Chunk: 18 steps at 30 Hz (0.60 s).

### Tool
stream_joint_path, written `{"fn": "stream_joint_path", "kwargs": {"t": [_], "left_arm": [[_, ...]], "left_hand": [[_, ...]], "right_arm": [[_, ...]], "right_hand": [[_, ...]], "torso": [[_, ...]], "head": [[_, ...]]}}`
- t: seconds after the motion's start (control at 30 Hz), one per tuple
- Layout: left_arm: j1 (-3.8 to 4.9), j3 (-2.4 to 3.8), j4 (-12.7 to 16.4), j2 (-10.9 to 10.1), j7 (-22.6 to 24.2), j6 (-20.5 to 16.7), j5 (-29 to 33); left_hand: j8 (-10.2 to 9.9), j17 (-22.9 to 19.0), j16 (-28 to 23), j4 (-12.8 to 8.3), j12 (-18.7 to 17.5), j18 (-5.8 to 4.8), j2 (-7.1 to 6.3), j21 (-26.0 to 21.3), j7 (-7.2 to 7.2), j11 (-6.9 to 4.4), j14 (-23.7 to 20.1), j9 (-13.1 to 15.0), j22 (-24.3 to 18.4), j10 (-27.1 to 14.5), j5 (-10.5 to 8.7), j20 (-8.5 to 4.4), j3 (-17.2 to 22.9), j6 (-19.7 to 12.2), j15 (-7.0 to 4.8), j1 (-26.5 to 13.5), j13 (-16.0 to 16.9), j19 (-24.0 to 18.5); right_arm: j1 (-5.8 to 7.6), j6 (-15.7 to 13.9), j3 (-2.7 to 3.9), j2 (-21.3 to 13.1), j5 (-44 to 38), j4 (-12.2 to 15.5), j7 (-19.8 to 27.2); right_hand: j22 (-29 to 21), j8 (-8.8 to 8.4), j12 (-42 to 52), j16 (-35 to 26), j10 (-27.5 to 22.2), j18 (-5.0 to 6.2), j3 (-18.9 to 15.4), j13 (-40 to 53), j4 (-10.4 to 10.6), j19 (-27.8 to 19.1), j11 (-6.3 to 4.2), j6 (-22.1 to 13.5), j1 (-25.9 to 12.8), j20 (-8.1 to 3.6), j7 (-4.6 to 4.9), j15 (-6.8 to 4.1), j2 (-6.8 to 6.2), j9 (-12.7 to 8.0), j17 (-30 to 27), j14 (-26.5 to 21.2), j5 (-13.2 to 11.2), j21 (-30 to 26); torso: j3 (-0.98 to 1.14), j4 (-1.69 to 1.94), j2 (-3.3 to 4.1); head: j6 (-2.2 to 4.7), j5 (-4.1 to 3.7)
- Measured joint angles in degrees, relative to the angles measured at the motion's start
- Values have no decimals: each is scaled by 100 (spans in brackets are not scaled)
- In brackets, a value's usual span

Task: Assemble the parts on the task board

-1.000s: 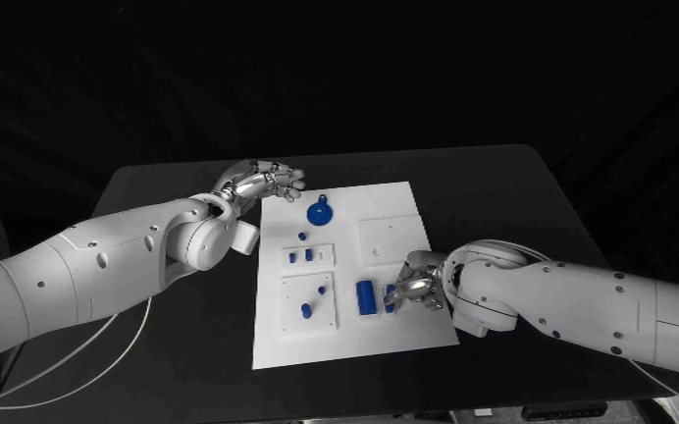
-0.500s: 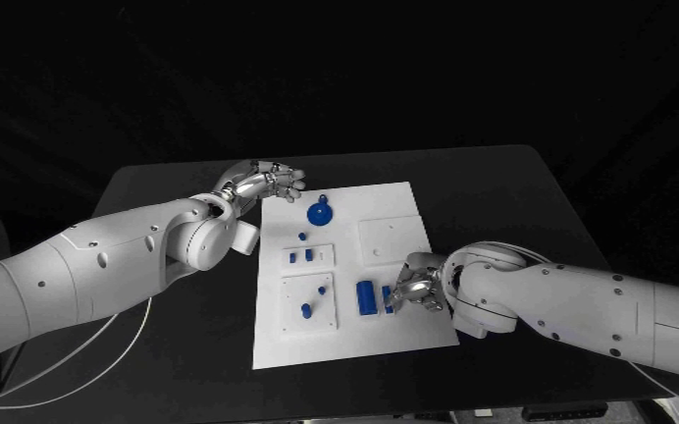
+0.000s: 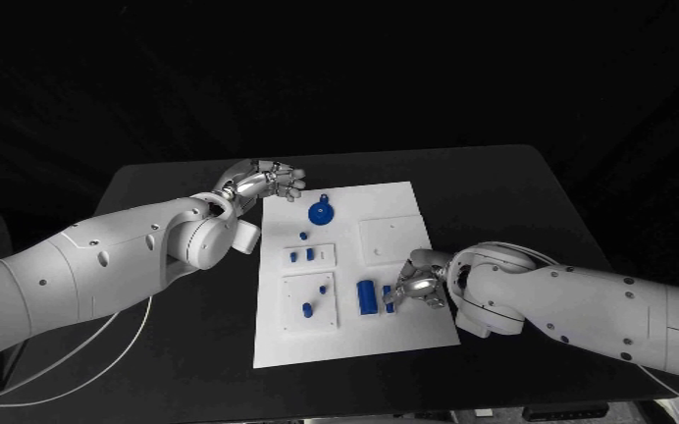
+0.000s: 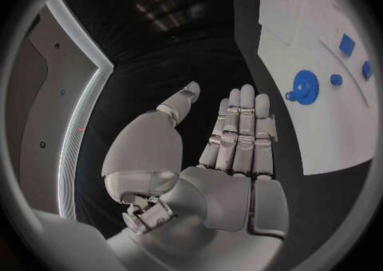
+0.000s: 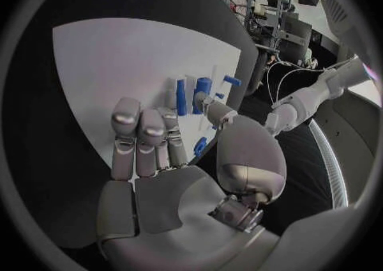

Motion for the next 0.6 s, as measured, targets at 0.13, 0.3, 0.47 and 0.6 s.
{"fn": "stream_joint_path", "kwargs": {"t": [0.13, 0.3, 0.47, 0.6], "left_arm": [[0, 0, 0, -1, -1, 1, 0], [0, 0, 4, -4, -2, 1, -1], [0, 0, 8, -8, -2, 1, -1], [0, 0, 10, -9, -2, 1, -1]], "left_hand": [[0, 5, 0, 0, 0, 0, 0, 0, 0, 0, 0, 0, 5, 0, 0, 0, 0, 0, 0, 0, 0, 0], [0, 5, 0, 0, 0, -2, 0, 0, 20, 0, 0, 0, 5, 0, 0, 0, 0, -20, 0, 0, 0, 0], [0, 5, 0, 0, 0, -3, 0, 0, 20, 0, 0, 0, 4, 0, 0, 0, 0, -20, 0, 0, 0, 0], [0, 11, 0, 0, 0, -5, 0, 0, 20, 0, 0, 1, 4, 0, 0, 0, 0, -20, 0, 0, 1, 0]], "right_arm": [[0, -280, 0, -94, -88, 19, 303], [1, -626, 1, -194, -448, 64, 715], [1, -842, 2, -240, -943, 84, 1034], [-10, -965, 2, -241, -1309, 84, 1251]], "right_hand": [[0, -77, -7, -11, -89, 0, -263, 7, -107, -20, 50, -162, 39, -43, 16, 0, -112, 5, -2, -2, 0, -38], [0, -215, -7, -34, -151, -2, -407, 34, -385, -49, 111, -409, 361, -72, 31, 37, -117, -21, -2, -50, 79, -66], [-1, -216, -7, -34, -177, -17, -203, 41, -674, -39, 136, -437, 1017, -123, 51, 87, -9, -15, -2, -18, 5, -97], [-1, -216, -7, -34, -190, -19, 116, 41, -668, -38, 150, -440, 1367, -123, 54, 94, 44, 12, -2, -11, 5, -98]], "torso": [[1, -1, 0], [2, -2, 0], [4, -3, 0], [3, -3, 0]], "head": [[-4, 8], [-4, 11], [-1, 15], [1, 16]]}}
